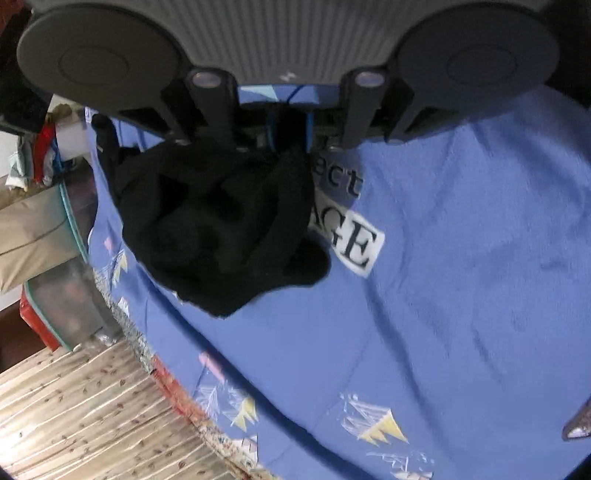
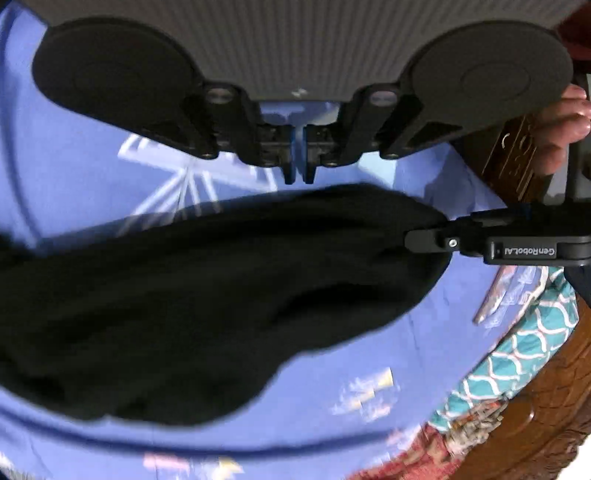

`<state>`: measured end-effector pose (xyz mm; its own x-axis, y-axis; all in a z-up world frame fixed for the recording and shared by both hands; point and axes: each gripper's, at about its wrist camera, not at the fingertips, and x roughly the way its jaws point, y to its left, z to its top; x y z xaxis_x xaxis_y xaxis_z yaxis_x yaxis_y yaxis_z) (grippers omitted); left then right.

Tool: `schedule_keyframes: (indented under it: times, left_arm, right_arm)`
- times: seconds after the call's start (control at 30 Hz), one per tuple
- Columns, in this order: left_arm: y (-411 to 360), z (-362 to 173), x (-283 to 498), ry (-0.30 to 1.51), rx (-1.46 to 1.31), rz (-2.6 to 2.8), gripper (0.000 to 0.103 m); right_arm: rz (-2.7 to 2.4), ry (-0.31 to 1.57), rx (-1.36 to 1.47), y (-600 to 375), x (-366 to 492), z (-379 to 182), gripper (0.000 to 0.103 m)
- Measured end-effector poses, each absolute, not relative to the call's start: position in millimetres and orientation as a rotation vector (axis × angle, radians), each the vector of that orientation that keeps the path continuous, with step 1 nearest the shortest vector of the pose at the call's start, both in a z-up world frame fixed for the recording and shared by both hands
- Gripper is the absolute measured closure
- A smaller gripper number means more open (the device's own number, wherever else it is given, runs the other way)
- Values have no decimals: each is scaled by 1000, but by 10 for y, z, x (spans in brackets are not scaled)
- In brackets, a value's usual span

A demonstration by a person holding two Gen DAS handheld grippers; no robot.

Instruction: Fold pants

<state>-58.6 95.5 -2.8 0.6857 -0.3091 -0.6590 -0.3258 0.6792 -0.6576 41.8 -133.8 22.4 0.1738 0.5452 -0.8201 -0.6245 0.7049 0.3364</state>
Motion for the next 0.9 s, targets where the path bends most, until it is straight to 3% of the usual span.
schedule_keyframes:
  times: [0.07, 0.13, 0.2, 0.3, 0.4, 0.47, 0.53, 0.6, 0.8, 0.9]
  left_arm:
    - [978, 19, -564, 823, -835, 7, 72]
    - [1042, 28, -552, 813, -828, 33, 22]
    - [1093, 23, -495, 800, -854, 51, 18]
    - [1126, -69, -373, 826, -915, 27, 20]
    - [1059, -121, -256, 841, -923, -22, 21]
    - [983, -144, -196, 862, -912, -56, 30]
    - [912, -182, -160, 884, -897, -84, 61]
    - [866, -217, -150, 907, -886, -89, 84]
    - [999, -58, -328, 830, -921, -64, 90]
    - [1067, 42, -428, 798, -939, -45, 90]
  right_arm:
    - [828, 1119, -78, -1335, 400, 249, 94]
    - [834, 1089, -75, -1337, 376, 307, 92]
    - [842, 1068, -52, -1353, 379, 380, 82]
    - [825, 1012, -1, -1473, 426, 480, 64]
    - [724, 962, 68, -1739, 560, 547, 63]
    - [631, 952, 120, -2030, 649, 531, 62]
    - [510, 954, 199, -2324, 758, 510, 61]
    - [419, 952, 273, -2566, 829, 477, 57]
    - [89, 908, 449, -3361, 1210, 273, 24]
    - [-1, 935, 615, -3686, 1534, 92, 18]
